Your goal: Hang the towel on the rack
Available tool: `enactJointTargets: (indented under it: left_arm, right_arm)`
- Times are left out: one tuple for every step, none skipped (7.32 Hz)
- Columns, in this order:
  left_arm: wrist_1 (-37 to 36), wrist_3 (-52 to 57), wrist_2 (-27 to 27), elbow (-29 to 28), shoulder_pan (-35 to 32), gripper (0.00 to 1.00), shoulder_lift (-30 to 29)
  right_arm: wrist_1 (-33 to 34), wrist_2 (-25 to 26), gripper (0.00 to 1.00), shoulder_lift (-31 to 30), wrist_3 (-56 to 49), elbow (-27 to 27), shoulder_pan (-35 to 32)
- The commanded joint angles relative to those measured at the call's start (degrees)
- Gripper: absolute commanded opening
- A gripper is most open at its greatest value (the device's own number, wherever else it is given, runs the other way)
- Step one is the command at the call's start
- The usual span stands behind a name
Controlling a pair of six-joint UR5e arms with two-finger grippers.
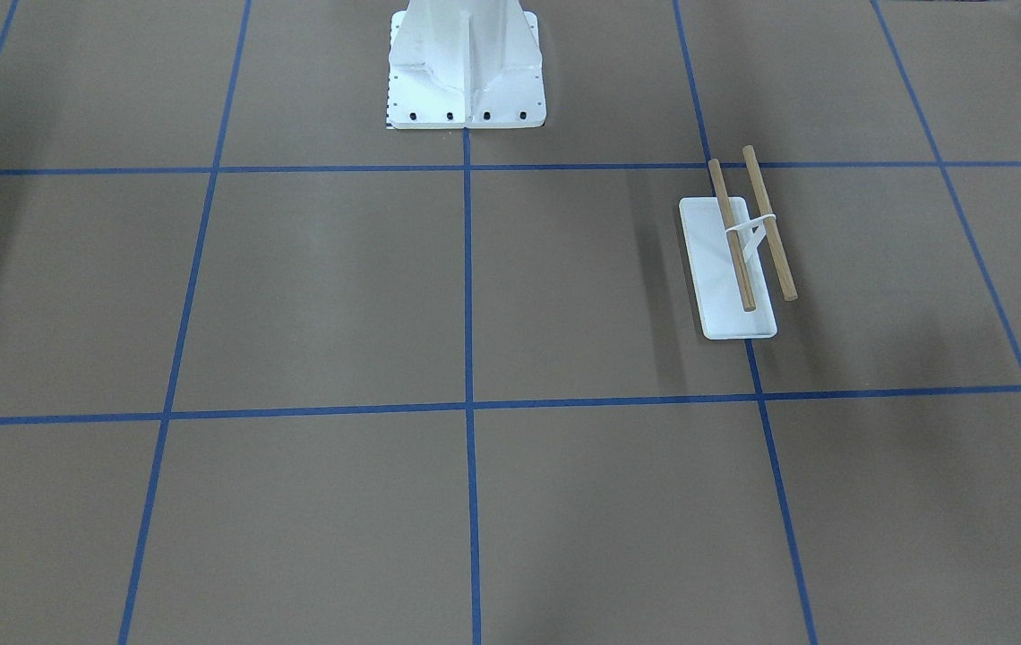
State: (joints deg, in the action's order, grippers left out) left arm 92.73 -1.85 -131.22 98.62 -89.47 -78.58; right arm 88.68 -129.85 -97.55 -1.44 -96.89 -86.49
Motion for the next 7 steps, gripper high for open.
enactJointTargets:
  left_arm:
    - [0.43,0.26,0.00,0.08,0.00,0.98,0.26]
    - [0.44,0.35,0.00,0.16,0.00,0.98,0.27]
    - [0.44,0.26,-0.09,1.47,0.00,0.98,0.27]
    - [0.09,0.26,-0.78,3.92,0.00,0.98,0.44]
    - [0.26,0.18,-0.79,3.94,0.09,0.98,0.18]
    - [0.35,0.09,-0.79,4.55,0.00,0.98,0.00]
    - [0.26,-0.09,-0.79,6.04,0.00,0.98,-0.26]
  right_arm:
    - [0.00,-0.05,1.00,-0.01,0.03,0.03,0.01]
    - [0.00,-0.05,1.00,0.08,0.03,0.12,0.01]
    - [0.00,-0.05,1.00,-0.01,0.03,-0.14,0.01]
    - [0.00,0.12,1.00,0.34,0.03,-0.84,0.01]
    - [0.00,0.39,1.00,0.78,0.12,-2.68,-0.08]
    - [0.26,0.39,1.00,0.78,0.12,-3.22,0.36]
    - [-0.08,-0.31,1.00,0.96,0.21,-3.40,0.53]
